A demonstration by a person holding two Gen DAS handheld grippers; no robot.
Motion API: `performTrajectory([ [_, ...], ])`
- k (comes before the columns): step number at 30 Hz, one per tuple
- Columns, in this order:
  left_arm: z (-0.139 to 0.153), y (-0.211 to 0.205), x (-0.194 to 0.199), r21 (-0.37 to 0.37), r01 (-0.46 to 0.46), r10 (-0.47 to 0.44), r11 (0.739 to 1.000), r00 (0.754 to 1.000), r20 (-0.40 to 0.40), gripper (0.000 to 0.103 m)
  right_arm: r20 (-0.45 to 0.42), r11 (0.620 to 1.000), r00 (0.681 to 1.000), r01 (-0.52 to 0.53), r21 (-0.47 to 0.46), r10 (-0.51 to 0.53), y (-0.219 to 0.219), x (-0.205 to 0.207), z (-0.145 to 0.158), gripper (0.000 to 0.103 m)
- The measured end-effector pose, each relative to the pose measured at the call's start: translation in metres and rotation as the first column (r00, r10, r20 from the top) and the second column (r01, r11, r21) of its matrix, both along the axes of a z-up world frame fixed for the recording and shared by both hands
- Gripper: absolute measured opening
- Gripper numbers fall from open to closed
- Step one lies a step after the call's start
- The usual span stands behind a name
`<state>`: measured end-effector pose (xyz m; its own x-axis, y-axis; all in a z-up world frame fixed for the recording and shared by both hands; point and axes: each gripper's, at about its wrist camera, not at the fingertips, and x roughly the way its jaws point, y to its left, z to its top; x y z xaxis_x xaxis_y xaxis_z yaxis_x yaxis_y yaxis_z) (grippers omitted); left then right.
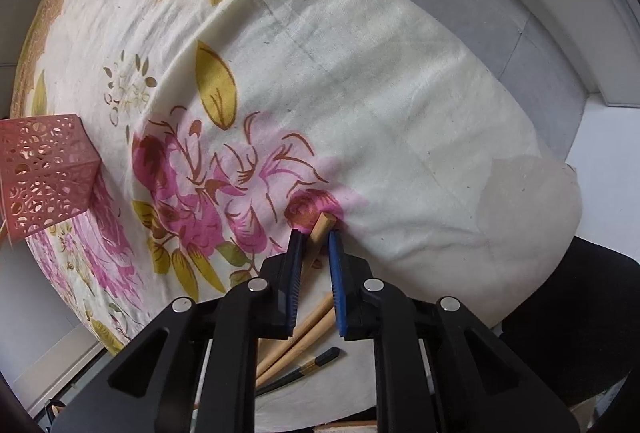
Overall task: Organize utensils
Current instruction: 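Close the left tool on a chopstick while the right tool grasps another, then lift both held chopsticks and carry them above the pink basket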
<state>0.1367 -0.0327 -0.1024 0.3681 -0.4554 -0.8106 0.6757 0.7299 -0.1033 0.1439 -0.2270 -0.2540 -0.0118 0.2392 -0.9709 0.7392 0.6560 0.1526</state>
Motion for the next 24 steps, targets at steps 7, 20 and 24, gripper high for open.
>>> performTrajectory([
  [7, 0.015, 0.032, -0.003, -0.067, -0.102, 0.105, 0.992, 0.994, 0.037, 0.008, 0.309, 0.998, 0.949, -0.067, 0.008, 0.062, 0.016, -0.016, 0.032, 0.010],
  [20, 0.064, 0.058, -0.031, -0.211, -0.182, 0.216, 0.960, 0.964, 0.152, 0.007, 0.709, 0.824, 0.421, -0.250, -0.508, 0.566, 0.093, -0.100, 0.166, 0.010],
  [24, 0.073, 0.062, -0.033, -0.237, -0.197, 0.243, 0.951, 0.953, 0.181, 0.007, 0.725, 0.808, 0.357, -0.248, -0.534, 0.589, 0.100, -0.114, 0.181, 0.009],
])
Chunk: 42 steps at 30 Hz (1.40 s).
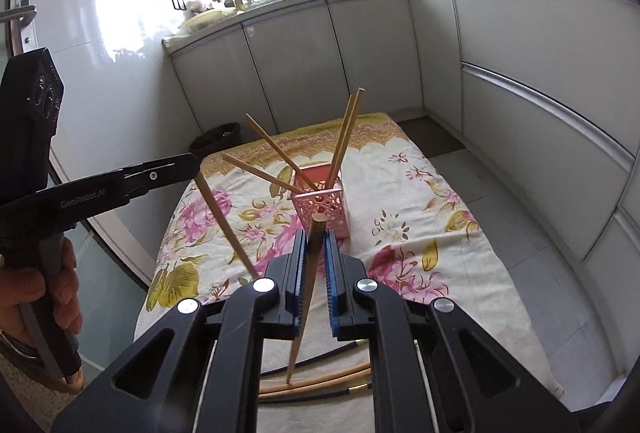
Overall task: Organize utensils
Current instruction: 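Lift both held chopsticks and carry them above the pink basket, then lower both chopsticks into the pink basket and open both tools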
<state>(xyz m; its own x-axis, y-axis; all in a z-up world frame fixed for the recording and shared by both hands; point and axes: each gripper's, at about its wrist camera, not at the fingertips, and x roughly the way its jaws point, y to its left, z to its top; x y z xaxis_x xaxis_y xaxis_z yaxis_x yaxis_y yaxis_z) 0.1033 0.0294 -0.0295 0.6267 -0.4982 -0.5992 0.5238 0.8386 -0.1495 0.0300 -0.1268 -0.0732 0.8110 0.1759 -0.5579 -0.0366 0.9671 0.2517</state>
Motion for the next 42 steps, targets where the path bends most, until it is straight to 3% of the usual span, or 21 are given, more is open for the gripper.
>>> performTrajectory([
  [18, 0.017, 0.001, 0.007, -0.052, -0.041, 0.043, 0.998, 0.998, 0.038, 0.007, 0.119, 0.995, 0.992, 0.033, 0.092, -0.044, -0.036, 0.000, 0.060, 0.008],
  [26, 0.074, -0.011, 0.034, -0.091, -0.065, 0.077, 0.994, 0.988, 0.135, 0.007, 0.231, 0.995, 0.973, 0.007, 0.099, -0.030, -0.042, 0.020, 0.107, 0.008],
  [33, 0.119, -0.018, 0.068, -0.114, -0.138, 0.162, 0.984, 0.956, 0.245, 0.007, 0.340, 0.994, 0.940, -0.001, 0.107, -0.036, -0.048, 0.055, 0.149, 0.008],
  [37, 0.106, -0.020, 0.089, -0.127, -0.167, 0.192, 0.978, 0.954, 0.229, 0.007, 0.359, 0.995, 0.933, -0.001, 0.099, -0.035, -0.046, 0.082, 0.152, 0.008],
  [42, 0.063, -0.019, 0.113, -0.116, -0.187, 0.201, 0.975, 0.972, 0.123, 0.009, 0.341, 0.996, 0.940, -0.010, 0.091, -0.022, -0.041, 0.105, 0.133, 0.008],
])
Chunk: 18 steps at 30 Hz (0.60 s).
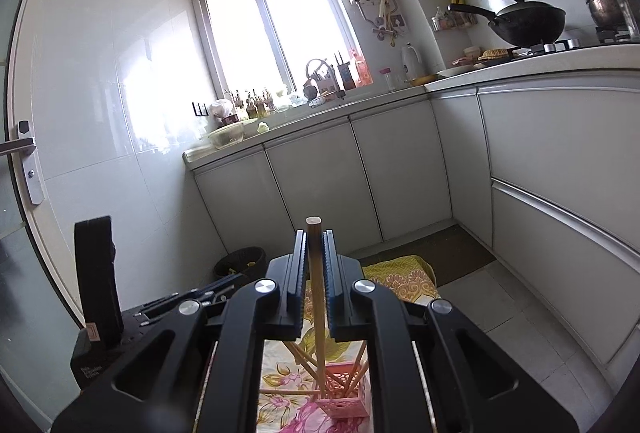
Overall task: Organize utensils
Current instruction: 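Lower both chopsticks into the pink basket and open both tools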
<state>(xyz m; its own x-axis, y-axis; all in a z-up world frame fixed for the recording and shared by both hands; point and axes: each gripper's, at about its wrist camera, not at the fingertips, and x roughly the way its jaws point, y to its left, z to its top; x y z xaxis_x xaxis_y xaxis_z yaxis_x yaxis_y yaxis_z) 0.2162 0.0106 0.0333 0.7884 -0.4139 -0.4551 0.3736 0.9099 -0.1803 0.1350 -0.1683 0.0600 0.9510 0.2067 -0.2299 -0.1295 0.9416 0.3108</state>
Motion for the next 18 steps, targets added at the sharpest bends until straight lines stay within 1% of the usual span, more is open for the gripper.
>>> performTrajectory([
  [1, -0.005, 0.002, 0.000, -0.011, 0.004, -0.004, 1.000, 1.000, -0.014, 0.010, -0.004, 1.000, 1.000, -0.003, -0.001, 0.003, 0.001, 0.004, -0.003, 0.008],
  [3, -0.007, 0.009, -0.004, -0.038, -0.003, 0.002, 0.999, 1.000, -0.006, 0.015, -0.013, 1.000, 1.000, -0.012, -0.005, 0.012, 0.004, 0.010, -0.009, 0.008],
  [6, -0.001, 0.021, -0.016, -0.073, -0.008, 0.009, 0.997, 1.000, 0.015, 0.016, -0.027, 1.000, 0.999, -0.018, -0.015, 0.017, 0.008, 0.019, -0.018, 0.008],
  [9, 0.006, 0.030, -0.028, -0.099, -0.020, 0.024, 0.995, 0.999, 0.041, 0.021, -0.040, 1.000, 0.999, -0.019, -0.015, 0.018, 0.011, 0.027, -0.026, 0.008],
  [11, 0.008, 0.037, -0.034, -0.122, -0.026, 0.031, 0.992, 0.999, 0.044, 0.022, -0.042, 1.000, 0.999, -0.017, -0.021, 0.016, 0.014, 0.031, -0.031, 0.008],
  [14, 0.006, 0.043, -0.040, -0.140, -0.037, 0.044, 0.989, 0.998, 0.046, 0.023, -0.040, 0.999, 0.999, -0.019, -0.040, 0.018, 0.021, 0.038, -0.037, 0.008],
  [18, -0.005, 0.051, -0.039, -0.158, -0.051, 0.055, 0.986, 0.998, 0.023, 0.024, -0.041, 0.997, 0.999, -0.016, -0.082, 0.013, 0.033, 0.044, -0.055, 0.008],
])
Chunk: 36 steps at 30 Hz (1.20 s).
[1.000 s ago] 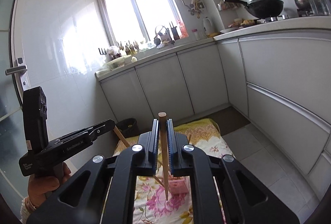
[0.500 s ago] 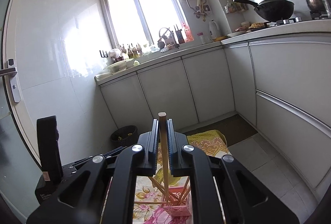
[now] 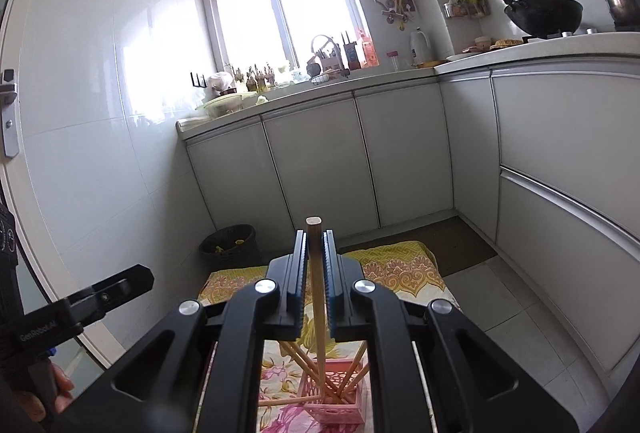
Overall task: Organize utensils
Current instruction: 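Lower both chopsticks into the pink basket and open both tools, then move both open tools back to the remaining black-tipped chopsticks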
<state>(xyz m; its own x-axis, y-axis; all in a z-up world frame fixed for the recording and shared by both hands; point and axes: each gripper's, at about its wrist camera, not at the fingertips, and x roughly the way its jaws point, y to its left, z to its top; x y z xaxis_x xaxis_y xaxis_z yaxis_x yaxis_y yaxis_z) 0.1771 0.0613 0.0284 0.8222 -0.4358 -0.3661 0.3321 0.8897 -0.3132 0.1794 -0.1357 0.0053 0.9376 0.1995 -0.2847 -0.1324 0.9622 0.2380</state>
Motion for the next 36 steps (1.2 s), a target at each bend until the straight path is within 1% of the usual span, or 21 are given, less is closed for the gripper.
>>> performTrajectory([
  [2, -0.006, 0.002, 0.003, 0.015, -0.019, 0.019, 1.000, 1.000, -0.012, 0.024, -0.010, 1.000, 1.000, 0.004, -0.021, -0.004, 0.005, 0.004, -0.011, 0.008],
  [5, -0.010, 0.007, 0.007, 0.008, -0.026, 0.027, 1.000, 0.999, -0.026, 0.024, -0.027, 0.999, 1.000, 0.005, -0.043, -0.006, 0.011, 0.008, -0.028, 0.008],
  [9, -0.014, 0.011, 0.009, 0.007, -0.039, 0.039, 0.999, 0.998, -0.040, 0.025, -0.054, 0.999, 0.999, 0.002, -0.054, -0.004, 0.015, 0.010, -0.048, 0.008],
  [11, -0.014, 0.013, 0.007, 0.009, -0.045, 0.045, 0.999, 0.998, -0.037, 0.025, -0.065, 0.998, 0.998, 0.008, -0.057, -0.012, 0.015, 0.009, -0.055, 0.011],
  [12, -0.013, 0.013, 0.007, 0.008, -0.045, 0.045, 0.999, 0.998, -0.036, 0.026, -0.069, 0.998, 0.998, 0.013, -0.056, -0.017, 0.015, 0.008, -0.057, 0.016],
  [13, -0.012, 0.014, 0.006, 0.006, -0.046, 0.047, 0.999, 0.998, -0.033, 0.027, -0.069, 0.998, 0.997, 0.019, -0.052, -0.022, 0.015, 0.007, -0.058, 0.032],
  [15, -0.011, 0.013, 0.004, 0.007, -0.048, 0.048, 0.999, 0.998, -0.027, 0.029, -0.049, 0.998, 0.998, 0.038, -0.040, -0.040, 0.013, 0.002, -0.057, 0.050],
  [17, -0.011, 0.013, 0.002, 0.007, -0.050, 0.050, 0.999, 0.998, -0.024, 0.031, -0.020, 0.998, 0.998, 0.052, -0.033, -0.052, 0.010, -0.003, -0.052, 0.056],
  [19, -0.010, 0.013, 0.001, 0.006, -0.054, 0.054, 0.999, 0.998, -0.021, 0.034, 0.015, 0.997, 0.997, 0.075, -0.018, -0.075, 0.006, -0.011, -0.048, 0.077],
  [20, -0.010, 0.013, 0.000, 0.007, -0.054, 0.054, 0.999, 0.998, -0.020, 0.036, 0.039, 0.996, 0.995, 0.090, -0.003, -0.090, 0.003, -0.016, -0.045, 0.081],
  [22, -0.009, 0.012, -0.002, 0.014, -0.053, 0.053, 0.999, 0.999, -0.014, 0.040, 0.090, 0.991, 0.987, 0.130, 0.027, -0.132, -0.004, -0.027, -0.039, 0.094],
  [23, -0.009, 0.011, -0.004, 0.016, -0.052, 0.053, 0.998, 0.999, -0.010, 0.043, 0.123, 0.987, 0.980, 0.152, 0.050, -0.157, -0.010, -0.036, -0.036, 0.096],
  [25, -0.008, 0.011, -0.007, 0.016, -0.049, 0.049, 0.999, 0.999, -0.001, 0.049, 0.179, 0.977, 0.962, 0.193, 0.088, -0.206, -0.020, -0.054, -0.029, 0.096],
  [26, -0.007, 0.010, -0.009, 0.019, -0.046, 0.046, 0.999, 0.999, 0.005, 0.052, 0.199, 0.974, 0.954, 0.209, 0.091, -0.224, -0.025, -0.062, -0.025, 0.096],
  [28, -0.005, 0.009, -0.014, 0.025, -0.037, 0.037, 0.999, 0.999, 0.019, 0.057, 0.246, 0.963, 0.931, 0.261, 0.073, -0.271, -0.031, -0.082, -0.018, 0.096],
  [30, -0.003, 0.007, -0.022, 0.026, -0.032, 0.031, 0.999, 0.999, 0.044, 0.071, 0.318, 0.952, 0.899, 0.304, 0.046, -0.302, -0.036, -0.104, -0.013, 0.096],
  [31, -0.002, 0.007, -0.027, 0.021, -0.028, 0.027, 0.999, 0.998, 0.063, 0.075, 0.363, 0.945, 0.877, 0.326, 0.034, -0.316, -0.038, -0.117, -0.011, 0.096],
  [32, -0.001, 0.006, -0.033, 0.013, -0.021, 0.020, 1.000, 0.996, 0.085, 0.084, 0.408, 0.935, 0.851, 0.354, 0.021, -0.331, -0.039, -0.132, -0.010, 0.096],
  [33, 0.000, 0.004, -0.038, 0.005, -0.016, 0.016, 1.000, 0.994, 0.105, 0.090, 0.451, 0.924, 0.824, 0.382, 0.008, -0.344, -0.039, -0.145, -0.010, 0.096],
  [35, 0.002, -0.002, -0.049, -0.006, 0.017, -0.016, 1.000, 0.991, 0.134, 0.096, 0.526, 0.902, 0.769, 0.432, -0.010, -0.363, -0.040, -0.171, -0.012, 0.096],
  [36, 0.004, -0.008, -0.053, 0.006, 0.033, -0.033, 0.999, 0.989, 0.142, 0.096, 0.544, 0.892, 0.752, 0.452, -0.015, -0.372, -0.042, -0.181, -0.015, 0.096],
])
